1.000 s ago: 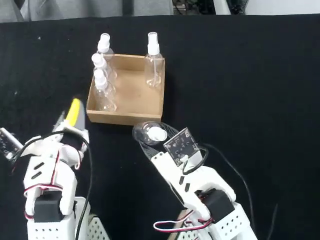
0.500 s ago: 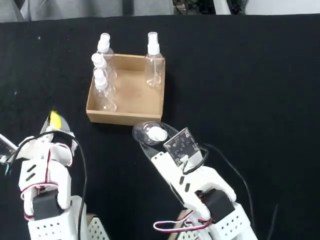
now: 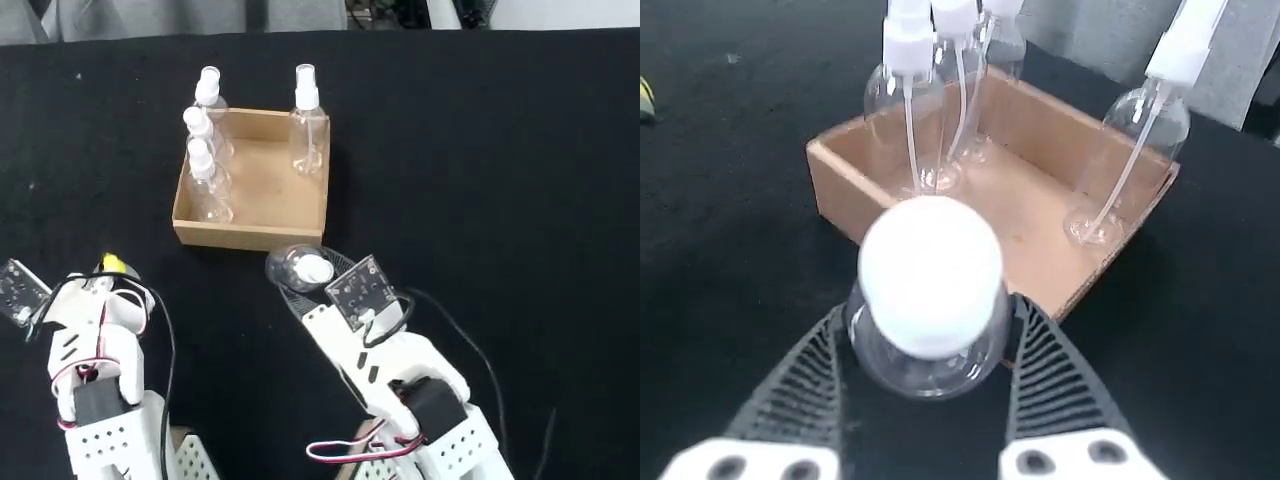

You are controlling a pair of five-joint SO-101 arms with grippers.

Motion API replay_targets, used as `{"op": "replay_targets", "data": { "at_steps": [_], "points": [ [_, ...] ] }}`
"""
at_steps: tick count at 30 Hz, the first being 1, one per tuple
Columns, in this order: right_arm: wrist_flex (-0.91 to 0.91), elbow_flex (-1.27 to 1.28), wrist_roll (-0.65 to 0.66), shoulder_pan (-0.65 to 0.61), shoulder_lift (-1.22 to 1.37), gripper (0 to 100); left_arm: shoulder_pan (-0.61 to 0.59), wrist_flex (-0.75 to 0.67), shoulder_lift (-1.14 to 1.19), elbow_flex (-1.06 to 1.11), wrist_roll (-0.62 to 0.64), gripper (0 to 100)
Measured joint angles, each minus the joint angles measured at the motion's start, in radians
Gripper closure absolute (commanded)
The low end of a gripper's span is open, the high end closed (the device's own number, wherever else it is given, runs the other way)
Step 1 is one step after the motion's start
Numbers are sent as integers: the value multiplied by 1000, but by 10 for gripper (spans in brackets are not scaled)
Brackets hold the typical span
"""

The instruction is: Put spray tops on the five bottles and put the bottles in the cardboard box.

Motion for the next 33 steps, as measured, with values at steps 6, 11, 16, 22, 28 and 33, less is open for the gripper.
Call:
{"op": "replay_targets", "data": {
  "at_steps": [6, 11, 16, 22, 28, 33],
  "points": [
    [0, 6, 0, 0, 0, 987, 0, 0, 0, 21, 0, 970],
    [5, 6, 0, 0, 0, 987, 0, 0, 0, 35, 0, 970],
    [64, 0, 21, 0, 0, 987, 0, -2, 2, 38, 0, 970],
    [127, -58, 41, 0, 0, 987, 0, -2, 2, 38, 0, 970],
    [129, -103, 66, 0, -2, 987, 0, -2, 2, 38, -26, 970],
    [129, -155, 74, 0, -2, 987, 0, -2, 2, 41, -118, 970]
  ]
}}
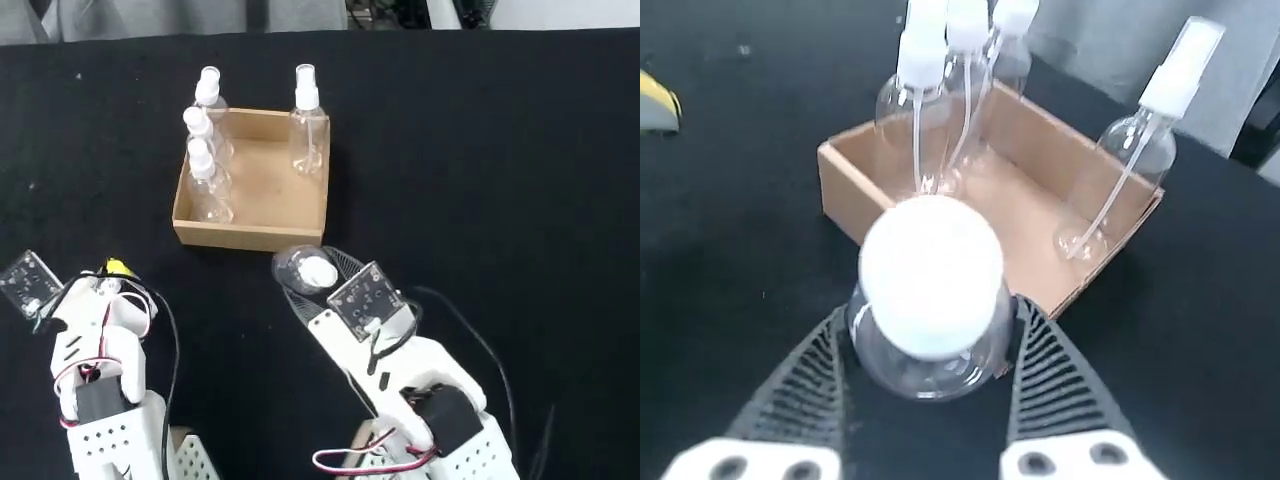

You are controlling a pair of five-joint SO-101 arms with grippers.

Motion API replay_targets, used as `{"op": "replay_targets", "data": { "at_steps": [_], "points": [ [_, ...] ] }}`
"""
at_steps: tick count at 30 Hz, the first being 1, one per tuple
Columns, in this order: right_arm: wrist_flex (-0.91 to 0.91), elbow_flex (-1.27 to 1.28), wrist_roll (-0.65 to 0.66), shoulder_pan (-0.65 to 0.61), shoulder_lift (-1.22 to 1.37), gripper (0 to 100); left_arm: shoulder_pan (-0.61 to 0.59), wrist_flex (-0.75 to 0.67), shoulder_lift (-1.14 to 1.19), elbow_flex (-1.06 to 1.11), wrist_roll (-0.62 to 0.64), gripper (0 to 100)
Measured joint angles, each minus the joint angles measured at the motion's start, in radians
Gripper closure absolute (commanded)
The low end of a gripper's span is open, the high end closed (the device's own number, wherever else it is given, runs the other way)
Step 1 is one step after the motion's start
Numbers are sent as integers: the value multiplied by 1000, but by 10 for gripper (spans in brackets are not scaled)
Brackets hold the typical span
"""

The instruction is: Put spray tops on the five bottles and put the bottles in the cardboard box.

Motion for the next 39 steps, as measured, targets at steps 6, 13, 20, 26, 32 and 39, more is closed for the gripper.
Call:
{"op": "replay_targets", "data": {
  "at_steps": [6, 13, 20, 26, 32, 39],
  "points": [
    [0, -51, 5, 0, 0, 987, 0, 0, 0, 0, -61, 970],
    [-11, -161, 3, 0, 95, 987, 0, 0, 0, 0, -72, 970],
    [-71, -278, 3, 2, 327, 987, 0, 0, 0, 2, -72, 970],
    [-83, -377, 3, 2, 456, 987, 0, 0, 0, 2, -72, 970],
    [-83, -456, 3, 2, 585, 987, 0, 0, 0, 2, -72, 970],
    [-83, -566, 3, 2, 741, 988, 0, 0, 0, 2, -72, 970]
  ]
}}
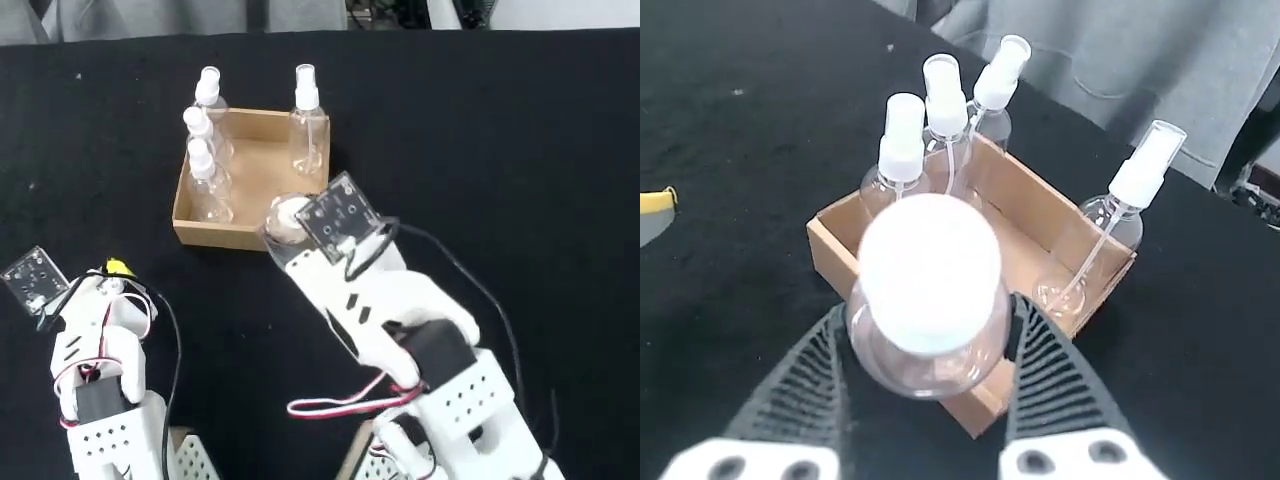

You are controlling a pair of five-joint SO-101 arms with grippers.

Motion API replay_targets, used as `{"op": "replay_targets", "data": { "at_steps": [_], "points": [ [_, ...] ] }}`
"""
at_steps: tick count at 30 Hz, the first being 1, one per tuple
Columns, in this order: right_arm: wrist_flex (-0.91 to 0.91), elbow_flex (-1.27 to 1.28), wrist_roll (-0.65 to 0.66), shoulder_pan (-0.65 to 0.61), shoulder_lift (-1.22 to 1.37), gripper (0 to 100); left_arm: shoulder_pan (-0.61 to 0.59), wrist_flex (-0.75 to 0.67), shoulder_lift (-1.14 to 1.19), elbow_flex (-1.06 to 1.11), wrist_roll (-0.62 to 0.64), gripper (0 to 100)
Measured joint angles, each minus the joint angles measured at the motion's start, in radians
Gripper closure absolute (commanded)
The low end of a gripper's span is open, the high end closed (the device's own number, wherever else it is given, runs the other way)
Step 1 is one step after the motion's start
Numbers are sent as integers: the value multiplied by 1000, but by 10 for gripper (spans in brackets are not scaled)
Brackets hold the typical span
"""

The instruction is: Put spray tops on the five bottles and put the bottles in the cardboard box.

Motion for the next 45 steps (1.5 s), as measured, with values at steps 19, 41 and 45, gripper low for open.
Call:
{"op": "replay_targets", "data": {
  "at_steps": [19, 41, 45],
  "points": [
    [-95, -166, -2, 129, 417, 987, 0, 0, 0, 0, 0, 970],
    [-313, -164, -2, 129, 634, 988, 0, 0, 0, 0, 0, 970],
    [-316, -164, -2, 129, 667, 988, 0, 0, 0, 0, 0, 970]
  ]
}}
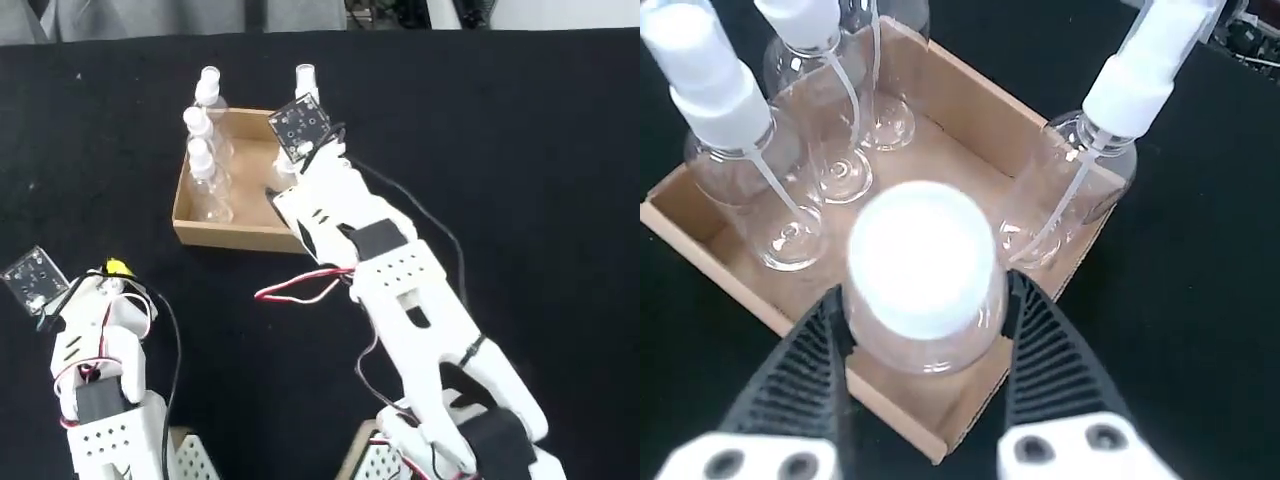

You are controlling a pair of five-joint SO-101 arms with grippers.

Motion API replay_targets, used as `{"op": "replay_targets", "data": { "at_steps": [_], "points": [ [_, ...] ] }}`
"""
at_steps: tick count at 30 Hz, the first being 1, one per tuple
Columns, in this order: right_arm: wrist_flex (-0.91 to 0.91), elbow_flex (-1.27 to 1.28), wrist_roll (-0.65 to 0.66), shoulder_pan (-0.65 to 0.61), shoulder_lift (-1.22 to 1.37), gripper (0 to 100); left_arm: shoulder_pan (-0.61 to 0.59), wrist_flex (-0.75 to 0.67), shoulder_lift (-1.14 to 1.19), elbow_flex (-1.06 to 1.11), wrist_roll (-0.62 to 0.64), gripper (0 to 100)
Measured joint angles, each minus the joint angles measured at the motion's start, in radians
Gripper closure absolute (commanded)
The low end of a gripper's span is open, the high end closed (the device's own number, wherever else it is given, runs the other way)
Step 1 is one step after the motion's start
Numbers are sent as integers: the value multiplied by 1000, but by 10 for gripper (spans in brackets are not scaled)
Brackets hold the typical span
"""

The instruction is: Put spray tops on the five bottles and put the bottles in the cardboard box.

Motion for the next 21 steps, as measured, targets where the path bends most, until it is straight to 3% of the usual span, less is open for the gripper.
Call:
{"op": "replay_targets", "data": {
  "at_steps": [21],
  "points": [
    [-6, -2, 0, 0, 155, 986, 0, 0, 0, 0, 0, 970]
  ]
}}
